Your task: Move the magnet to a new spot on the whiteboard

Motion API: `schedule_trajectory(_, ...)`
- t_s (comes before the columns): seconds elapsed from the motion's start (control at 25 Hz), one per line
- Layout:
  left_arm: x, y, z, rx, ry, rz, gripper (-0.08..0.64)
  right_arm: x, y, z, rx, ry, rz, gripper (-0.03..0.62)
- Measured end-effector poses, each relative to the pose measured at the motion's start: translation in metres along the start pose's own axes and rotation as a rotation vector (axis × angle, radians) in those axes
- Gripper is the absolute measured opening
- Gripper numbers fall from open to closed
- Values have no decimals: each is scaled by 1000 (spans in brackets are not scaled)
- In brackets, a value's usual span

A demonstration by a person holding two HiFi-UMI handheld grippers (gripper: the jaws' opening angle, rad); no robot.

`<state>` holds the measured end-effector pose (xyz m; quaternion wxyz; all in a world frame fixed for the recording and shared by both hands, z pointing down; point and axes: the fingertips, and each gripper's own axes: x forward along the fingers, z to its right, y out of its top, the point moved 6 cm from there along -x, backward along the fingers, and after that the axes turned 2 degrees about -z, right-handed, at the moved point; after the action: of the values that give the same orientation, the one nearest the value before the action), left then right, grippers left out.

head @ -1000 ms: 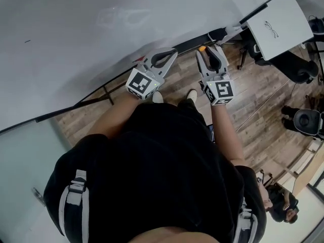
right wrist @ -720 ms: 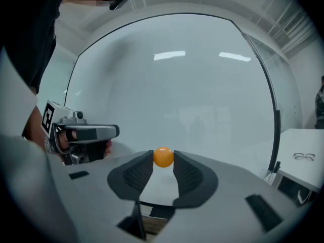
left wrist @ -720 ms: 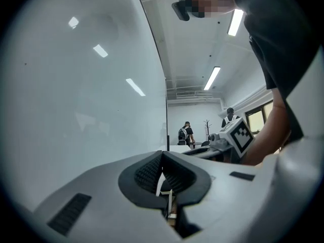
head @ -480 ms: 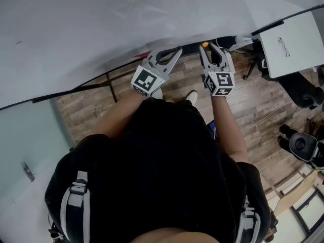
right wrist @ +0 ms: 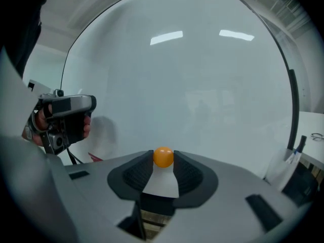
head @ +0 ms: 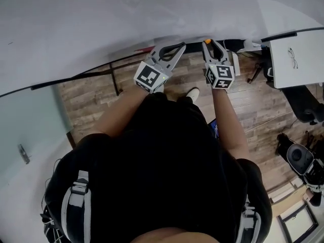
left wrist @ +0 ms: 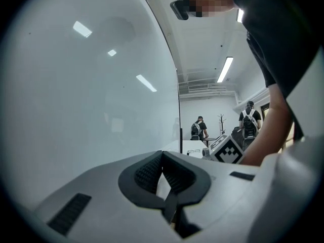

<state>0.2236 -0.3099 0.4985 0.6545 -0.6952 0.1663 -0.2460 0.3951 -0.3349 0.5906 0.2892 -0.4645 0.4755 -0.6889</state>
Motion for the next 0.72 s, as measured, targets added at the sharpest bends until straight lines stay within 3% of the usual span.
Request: schedule_trajectory(0.72,0,-6,-2,-7,50,-48,5,30,-21,9,-1,-19,-55,123)
